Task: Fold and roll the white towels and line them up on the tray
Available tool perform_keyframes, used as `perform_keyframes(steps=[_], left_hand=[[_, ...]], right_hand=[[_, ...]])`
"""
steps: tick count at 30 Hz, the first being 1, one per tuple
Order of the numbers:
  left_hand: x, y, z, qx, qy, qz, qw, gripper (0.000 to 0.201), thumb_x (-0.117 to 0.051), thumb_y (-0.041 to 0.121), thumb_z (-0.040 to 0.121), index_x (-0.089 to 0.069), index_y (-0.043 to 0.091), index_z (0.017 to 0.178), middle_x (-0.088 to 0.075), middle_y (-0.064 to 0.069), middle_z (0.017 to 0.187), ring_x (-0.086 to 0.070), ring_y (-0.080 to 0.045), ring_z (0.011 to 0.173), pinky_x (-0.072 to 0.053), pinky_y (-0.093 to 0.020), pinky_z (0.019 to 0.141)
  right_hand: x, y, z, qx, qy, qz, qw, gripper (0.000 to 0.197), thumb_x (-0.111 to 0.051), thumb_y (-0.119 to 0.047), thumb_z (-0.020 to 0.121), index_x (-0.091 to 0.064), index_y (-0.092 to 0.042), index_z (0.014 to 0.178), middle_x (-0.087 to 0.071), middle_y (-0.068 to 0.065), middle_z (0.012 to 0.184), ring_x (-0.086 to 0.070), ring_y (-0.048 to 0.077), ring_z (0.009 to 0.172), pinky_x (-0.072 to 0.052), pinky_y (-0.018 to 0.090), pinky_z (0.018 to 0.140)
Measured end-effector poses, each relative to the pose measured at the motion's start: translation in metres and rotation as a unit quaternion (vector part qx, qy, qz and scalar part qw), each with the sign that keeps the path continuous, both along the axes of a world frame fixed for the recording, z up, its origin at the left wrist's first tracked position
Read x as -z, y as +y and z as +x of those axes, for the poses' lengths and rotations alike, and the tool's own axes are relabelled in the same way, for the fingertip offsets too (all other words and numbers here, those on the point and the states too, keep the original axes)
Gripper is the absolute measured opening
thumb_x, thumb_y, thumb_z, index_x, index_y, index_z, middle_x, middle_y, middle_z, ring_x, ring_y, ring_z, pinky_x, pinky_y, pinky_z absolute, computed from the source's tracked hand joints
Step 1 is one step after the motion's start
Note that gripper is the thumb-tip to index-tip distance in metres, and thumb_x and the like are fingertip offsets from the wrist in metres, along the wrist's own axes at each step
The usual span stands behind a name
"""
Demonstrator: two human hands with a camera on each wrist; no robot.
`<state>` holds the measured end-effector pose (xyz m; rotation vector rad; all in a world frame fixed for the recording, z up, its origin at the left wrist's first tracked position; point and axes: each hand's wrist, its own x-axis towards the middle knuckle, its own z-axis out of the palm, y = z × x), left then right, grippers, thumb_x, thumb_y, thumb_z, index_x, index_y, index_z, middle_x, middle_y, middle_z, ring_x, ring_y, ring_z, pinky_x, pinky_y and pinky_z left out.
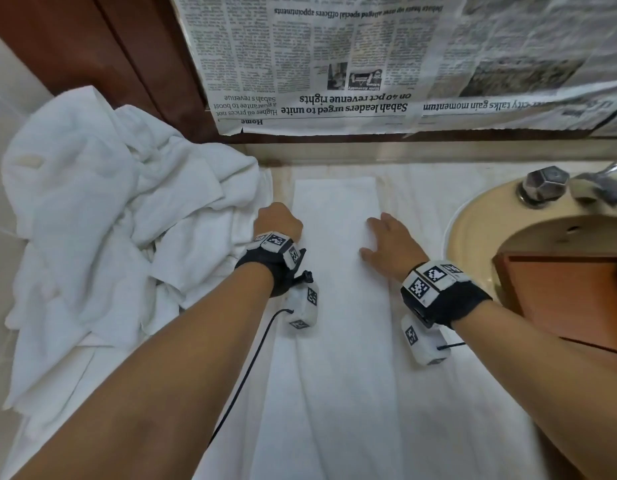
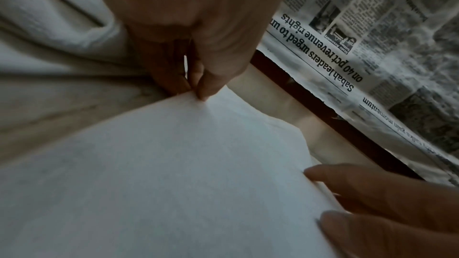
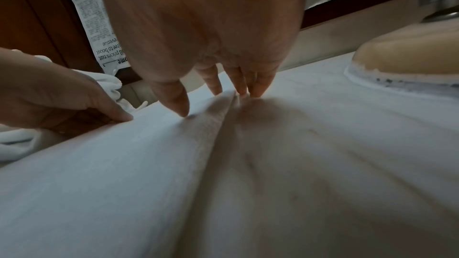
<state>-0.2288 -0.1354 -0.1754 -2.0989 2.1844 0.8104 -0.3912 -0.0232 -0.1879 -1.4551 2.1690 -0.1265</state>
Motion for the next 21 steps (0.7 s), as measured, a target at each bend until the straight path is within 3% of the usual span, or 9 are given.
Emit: perform_keyframes(steps=[3, 4, 7, 9, 11, 13, 15, 19, 21], left_hand=[[0.003, -0.002, 0.000, -0.014, 0.010, 0.004, 1.000, 0.012, -0.051, 0.010, 0.092, -0.053, 0.000, 0.086, -0.062, -0.019, 0.113, -0.061, -0.034, 0.101, -0.043, -0.032, 0.069], [0.005, -0.003, 0.000, -0.017, 0.018, 0.004, 1.000, 0.010, -0.050, 0.011, 0.092, -0.053, 0.001, 0.092, -0.061, -0.019, 0.115, -0.060, -0.035, 0.102, -0.045, -0.034, 0.071], [0.013, 0.002, -0.001, 0.033, 0.035, -0.035, 0.998, 0.041, -0.053, 0.016, 0.092, -0.042, 0.006, 0.130, -0.046, -0.017, 0.132, -0.050, -0.036, 0.116, -0.044, -0.040, 0.088], [0.018, 0.009, 0.001, 0.141, 0.031, -0.089, 0.986, 0.054, -0.053, 0.025, 0.093, -0.035, 0.018, 0.143, -0.029, -0.009, 0.149, -0.034, -0.032, 0.133, -0.039, -0.043, 0.100], [0.023, 0.011, 0.005, 0.264, -0.023, -0.064, 0.962, 0.062, -0.047, 0.037, 0.097, -0.020, 0.028, 0.152, -0.006, 0.001, 0.161, -0.010, -0.026, 0.146, -0.026, -0.048, 0.111], [0.028, 0.003, 0.010, 0.309, -0.086, 0.013, 0.947, 0.066, -0.036, 0.048, 0.099, -0.001, 0.035, 0.154, 0.016, 0.009, 0.161, 0.009, -0.024, 0.149, -0.013, -0.052, 0.117], [0.032, -0.005, 0.013, 0.317, -0.114, 0.064, 0.939, 0.067, -0.029, 0.052, 0.100, 0.011, 0.038, 0.151, 0.028, 0.012, 0.156, 0.018, -0.025, 0.147, -0.008, -0.054, 0.118], [0.030, -0.006, 0.009, 0.325, -0.132, 0.077, 0.933, 0.066, -0.024, 0.053, 0.101, 0.018, 0.038, 0.150, 0.035, 0.011, 0.154, 0.023, -0.027, 0.146, -0.005, -0.052, 0.118], [0.032, -0.006, 0.010, 0.323, -0.131, 0.072, 0.935, 0.066, -0.023, 0.055, 0.100, 0.018, 0.039, 0.149, 0.035, 0.011, 0.154, 0.022, -0.027, 0.146, -0.005, -0.051, 0.118]], right_hand=[[0.001, 0.004, 0.001, -0.015, 0.026, 0.006, 1.000, 0.062, -0.051, -0.035, 0.095, -0.024, -0.015, 0.148, -0.010, 0.010, 0.159, -0.012, 0.025, 0.146, -0.022, 0.038, 0.114], [0.002, 0.005, 0.001, -0.019, 0.033, 0.009, 0.999, 0.064, -0.050, -0.036, 0.096, -0.022, -0.015, 0.149, -0.008, 0.009, 0.160, -0.010, 0.024, 0.147, -0.021, 0.038, 0.115], [0.005, 0.007, -0.001, -0.033, 0.057, 0.027, 0.997, 0.067, -0.044, -0.040, 0.098, -0.013, -0.016, 0.152, -0.002, 0.008, 0.161, -0.005, 0.023, 0.148, -0.020, 0.040, 0.116], [0.007, 0.008, 0.000, -0.055, 0.091, 0.043, 0.993, 0.067, -0.037, -0.042, 0.099, -0.007, -0.016, 0.153, 0.003, 0.009, 0.161, -0.003, 0.024, 0.148, -0.021, 0.042, 0.115], [0.010, 0.011, 0.001, -0.086, 0.137, 0.056, 0.985, 0.066, -0.027, -0.044, 0.101, 0.000, -0.014, 0.153, 0.007, 0.011, 0.161, -0.001, 0.025, 0.148, -0.023, 0.043, 0.114], [0.012, 0.014, 0.001, -0.110, 0.166, 0.070, 0.977, 0.066, -0.020, -0.046, 0.101, 0.005, -0.012, 0.153, 0.011, 0.012, 0.161, 0.002, 0.026, 0.148, -0.022, 0.045, 0.114], [0.009, 0.013, -0.001, -0.124, 0.177, 0.096, 0.972, 0.070, -0.019, -0.050, 0.100, 0.007, -0.012, 0.153, 0.014, 0.012, 0.160, 0.007, 0.027, 0.148, -0.017, 0.047, 0.116], [-0.002, -0.007, 0.001, -0.165, 0.152, 0.075, 0.972, 0.083, -0.022, -0.063, 0.095, -0.001, -0.006, 0.153, 0.017, 0.010, 0.160, 0.017, 0.024, 0.147, -0.005, 0.044, 0.120], [0.001, -0.018, 0.005, -0.214, 0.130, 0.063, 0.966, 0.084, -0.021, -0.063, 0.096, 0.003, -0.007, 0.153, 0.019, 0.008, 0.160, 0.017, 0.022, 0.147, -0.004, 0.041, 0.120]])
